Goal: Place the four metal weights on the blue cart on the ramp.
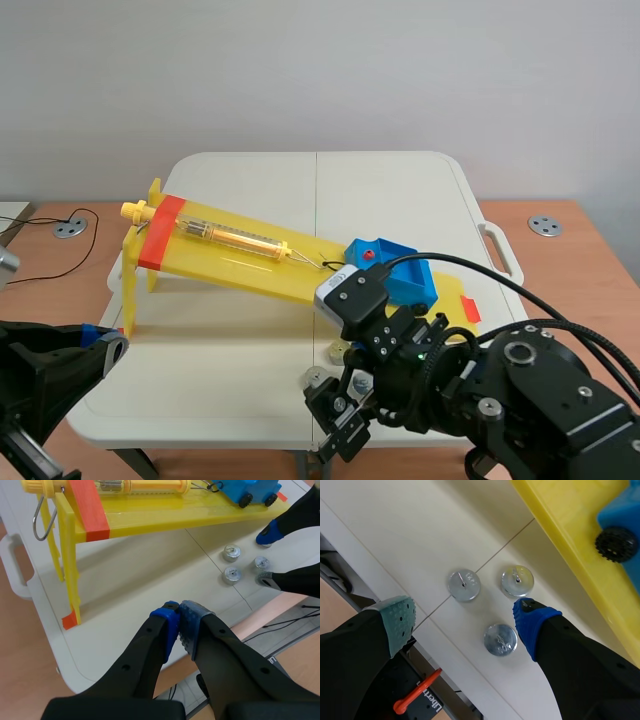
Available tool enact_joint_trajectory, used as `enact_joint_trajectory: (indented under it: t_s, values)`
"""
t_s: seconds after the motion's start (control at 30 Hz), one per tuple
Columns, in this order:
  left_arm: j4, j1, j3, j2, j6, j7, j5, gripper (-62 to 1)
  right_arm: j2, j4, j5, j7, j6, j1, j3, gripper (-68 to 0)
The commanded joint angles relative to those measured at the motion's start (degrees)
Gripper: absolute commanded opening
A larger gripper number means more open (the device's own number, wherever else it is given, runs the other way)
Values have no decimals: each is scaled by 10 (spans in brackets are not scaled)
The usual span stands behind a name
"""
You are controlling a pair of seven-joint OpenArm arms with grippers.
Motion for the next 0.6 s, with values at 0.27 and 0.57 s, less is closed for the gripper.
enact_joint_trajectory:
  t_s: [0.27, 0.57]
  values:
    - [41, -3, -10, 3, -16, -55, -42, -582, -38, 3, 3, 84, -6, 56, -19, -283]
    - [41, -3, -10, 3, -16, -54, -42, -582, -52, -17, -27, 101, -20, 68, -21, -282]
